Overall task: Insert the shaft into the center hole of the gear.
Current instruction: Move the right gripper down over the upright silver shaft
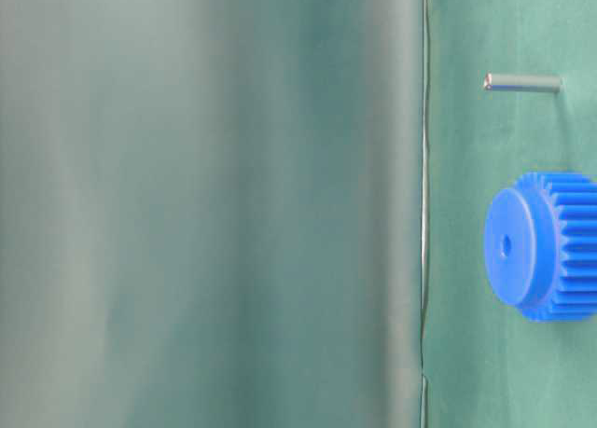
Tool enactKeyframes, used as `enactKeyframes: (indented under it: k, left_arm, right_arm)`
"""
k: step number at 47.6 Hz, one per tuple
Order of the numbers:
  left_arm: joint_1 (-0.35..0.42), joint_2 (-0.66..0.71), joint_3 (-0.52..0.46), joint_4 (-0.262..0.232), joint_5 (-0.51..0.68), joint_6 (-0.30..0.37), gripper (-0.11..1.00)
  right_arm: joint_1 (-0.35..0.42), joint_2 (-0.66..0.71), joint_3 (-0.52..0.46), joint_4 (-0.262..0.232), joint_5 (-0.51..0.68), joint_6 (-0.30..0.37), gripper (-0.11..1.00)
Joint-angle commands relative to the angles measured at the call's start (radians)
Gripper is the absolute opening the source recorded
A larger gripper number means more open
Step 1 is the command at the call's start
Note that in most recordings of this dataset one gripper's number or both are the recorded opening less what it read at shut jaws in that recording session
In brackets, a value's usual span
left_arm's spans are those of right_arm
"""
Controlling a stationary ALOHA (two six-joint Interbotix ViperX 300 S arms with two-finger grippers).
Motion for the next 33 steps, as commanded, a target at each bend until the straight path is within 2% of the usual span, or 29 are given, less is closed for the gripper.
enactKeyframes:
  k: [1,9,16,22,33]
  left_arm:
    - [-0.023,0.008,-0.044,0.014,0.025,-0.006,0.02]
    - [-0.023,0.012,-0.052,0.014,0.061,-0.006,0.02]
    - [-0.023,0.011,-0.054,0.014,0.064,-0.006,0.02]
    - [-0.023,0.006,-0.052,0.014,0.066,-0.006,0.02]
    - [-0.023,0.006,-0.054,0.012,0.067,-0.006,0.02]
  right_arm:
    - [0.000,0.008,-0.009,0.002,-0.003,0.005,0.03]
    - [-0.002,0.008,-0.035,0.011,0.072,0.005,0.03]
    - [-0.034,0.040,-0.086,0.026,0.137,0.005,0.03]
    - [-0.084,0.118,-0.130,0.026,0.198,0.005,0.03]
    - [-0.167,0.310,-0.167,0.031,0.199,0.018,0.04]
